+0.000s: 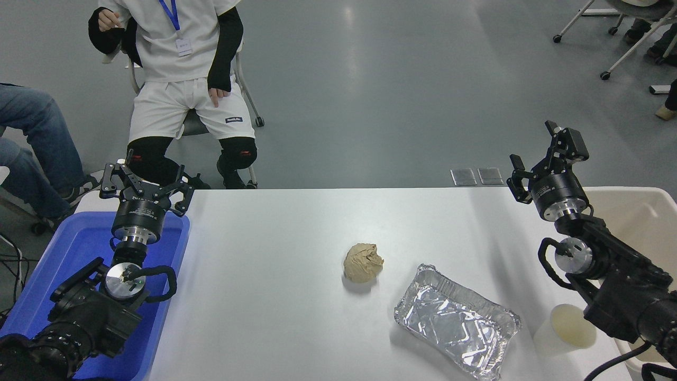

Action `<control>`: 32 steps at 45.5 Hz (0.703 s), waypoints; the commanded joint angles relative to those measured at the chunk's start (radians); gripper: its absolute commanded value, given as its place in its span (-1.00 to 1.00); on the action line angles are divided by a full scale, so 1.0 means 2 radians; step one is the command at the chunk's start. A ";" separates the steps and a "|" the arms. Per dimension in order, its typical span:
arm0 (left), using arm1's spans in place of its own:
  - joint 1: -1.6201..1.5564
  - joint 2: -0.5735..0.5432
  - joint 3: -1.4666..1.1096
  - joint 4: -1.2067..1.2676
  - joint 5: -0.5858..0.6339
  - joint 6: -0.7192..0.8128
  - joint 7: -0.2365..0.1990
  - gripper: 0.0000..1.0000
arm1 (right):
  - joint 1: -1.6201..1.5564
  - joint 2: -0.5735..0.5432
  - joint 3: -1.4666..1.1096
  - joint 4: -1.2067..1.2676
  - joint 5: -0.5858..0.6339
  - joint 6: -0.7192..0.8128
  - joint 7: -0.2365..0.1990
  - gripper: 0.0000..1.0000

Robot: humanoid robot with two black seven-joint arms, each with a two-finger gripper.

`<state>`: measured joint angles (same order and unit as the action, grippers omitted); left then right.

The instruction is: Pick up paper cup place in dustbin

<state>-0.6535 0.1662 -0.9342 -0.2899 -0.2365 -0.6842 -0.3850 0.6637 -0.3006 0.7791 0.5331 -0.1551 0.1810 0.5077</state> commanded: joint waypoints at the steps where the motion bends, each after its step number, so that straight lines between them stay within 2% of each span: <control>1: 0.000 0.000 0.000 0.000 0.000 0.000 0.000 0.98 | -0.001 0.001 -0.001 0.000 0.000 0.000 0.000 1.00; 32: 0.000 0.000 0.000 0.000 0.000 0.000 0.000 0.98 | 0.025 0.000 -0.007 -0.001 0.000 0.000 0.000 1.00</control>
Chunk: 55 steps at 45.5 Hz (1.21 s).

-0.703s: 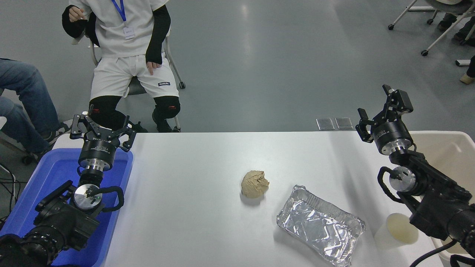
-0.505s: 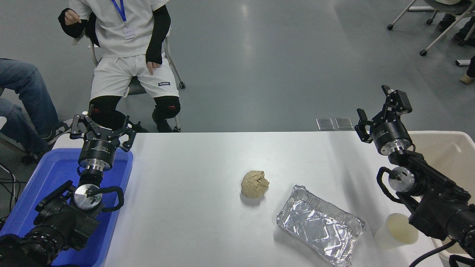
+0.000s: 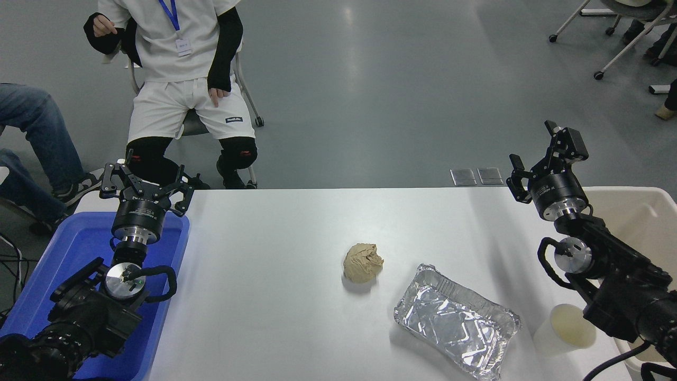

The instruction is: Pick up paper cup place in dustbin

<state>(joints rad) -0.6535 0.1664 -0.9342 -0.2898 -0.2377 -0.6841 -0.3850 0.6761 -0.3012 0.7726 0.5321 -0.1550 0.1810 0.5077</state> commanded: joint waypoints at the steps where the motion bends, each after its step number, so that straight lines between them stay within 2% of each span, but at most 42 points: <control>1: 0.000 0.000 0.000 0.000 0.000 0.000 0.000 0.98 | 0.019 0.000 -0.004 -0.001 0.000 0.000 0.000 1.00; 32: 0.000 0.000 0.000 0.001 0.000 0.000 0.000 0.98 | 0.018 0.001 -0.015 0.001 0.000 0.007 0.000 1.00; 49: 0.000 0.000 0.000 0.000 0.001 0.000 0.000 0.98 | 0.037 -0.024 -0.073 0.009 -0.001 0.005 -0.005 1.00; 52: 0.000 0.000 0.000 0.000 0.001 0.000 0.000 0.98 | 0.038 -0.028 -0.079 0.011 -0.001 0.005 -0.018 1.00; 55: 0.000 0.000 0.000 0.000 0.001 0.000 0.000 0.98 | 0.039 -0.036 -0.089 0.014 -0.001 0.005 -0.044 1.00</control>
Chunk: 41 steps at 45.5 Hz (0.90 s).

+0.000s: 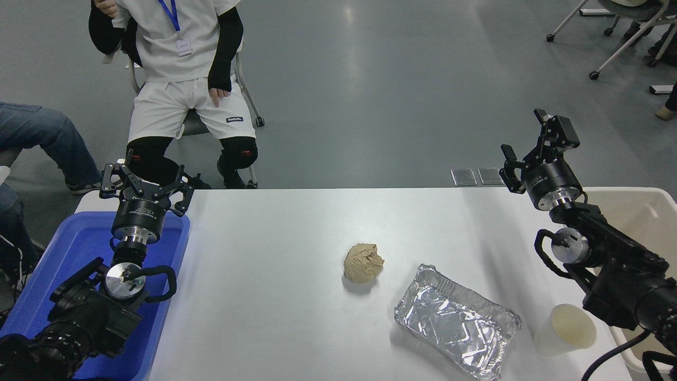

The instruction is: Pick up paper cup place in dustbin

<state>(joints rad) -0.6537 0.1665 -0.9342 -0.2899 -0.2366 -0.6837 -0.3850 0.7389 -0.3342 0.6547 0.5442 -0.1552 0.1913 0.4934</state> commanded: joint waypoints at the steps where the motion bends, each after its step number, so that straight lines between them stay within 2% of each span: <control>1: 0.000 0.000 0.000 0.000 0.000 0.000 0.000 0.98 | 0.011 -0.024 -0.036 0.008 -0.001 0.000 -0.047 1.00; 6: 0.000 0.000 0.000 0.000 0.000 0.000 0.000 0.98 | 0.035 -0.042 -0.086 0.019 0.000 -0.002 -0.089 1.00; 13: 0.000 0.000 0.000 0.000 -0.001 0.000 0.000 0.98 | 0.089 -0.091 -0.198 0.036 -0.003 0.000 -0.107 1.00; 26: 0.000 0.000 0.000 0.000 0.000 0.000 0.000 0.98 | 0.193 -0.153 -0.432 0.083 -0.002 0.012 -0.112 1.00; 33: 0.000 0.000 0.000 0.000 0.000 0.000 0.000 0.98 | 0.251 -0.189 -0.506 0.089 -0.002 0.124 -0.119 1.00; 41: 0.000 0.000 0.000 0.000 0.000 0.000 0.000 0.98 | 0.325 -0.193 -0.622 0.089 -0.002 0.184 -0.118 1.00</control>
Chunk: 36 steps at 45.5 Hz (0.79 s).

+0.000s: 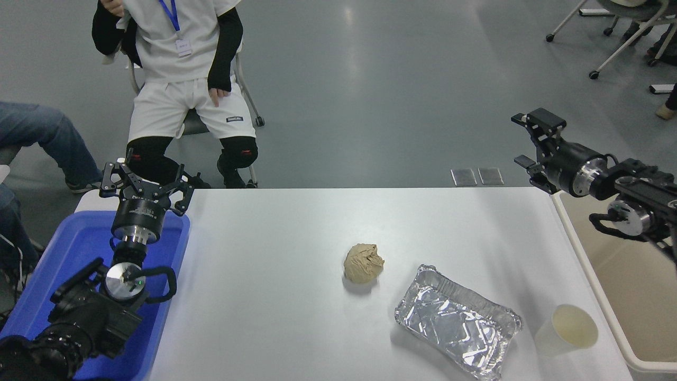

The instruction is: Pick up paper cup place in dustbin

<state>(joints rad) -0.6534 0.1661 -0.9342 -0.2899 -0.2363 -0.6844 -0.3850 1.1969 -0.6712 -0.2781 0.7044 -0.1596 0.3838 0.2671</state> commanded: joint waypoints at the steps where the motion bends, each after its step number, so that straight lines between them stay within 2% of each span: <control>1: 0.000 0.000 0.000 0.000 0.000 0.000 0.000 0.98 | 0.106 -0.023 -0.171 0.009 0.000 0.096 -0.005 1.00; 6: 0.000 0.000 0.000 0.000 0.000 0.000 0.000 0.98 | 0.165 -0.016 -0.247 0.017 -0.001 0.146 -0.005 1.00; 21: 0.000 0.000 0.000 0.000 -0.001 0.000 0.000 0.98 | 0.310 0.046 -0.426 0.051 -0.015 0.199 -0.005 1.00; 31: 0.000 0.000 0.000 0.000 -0.001 0.000 0.000 0.98 | 0.376 0.131 -0.519 0.080 -0.015 0.201 -0.005 1.00; 36: 0.000 0.000 0.000 0.000 -0.001 0.000 0.000 0.98 | 0.395 0.165 -0.545 0.080 -0.036 0.201 -0.005 1.00</control>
<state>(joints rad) -0.6535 0.1662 -0.9342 -0.2898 -0.2370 -0.6841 -0.3850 1.8571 -0.4882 -1.1936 0.8348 -0.1897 0.7639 0.2565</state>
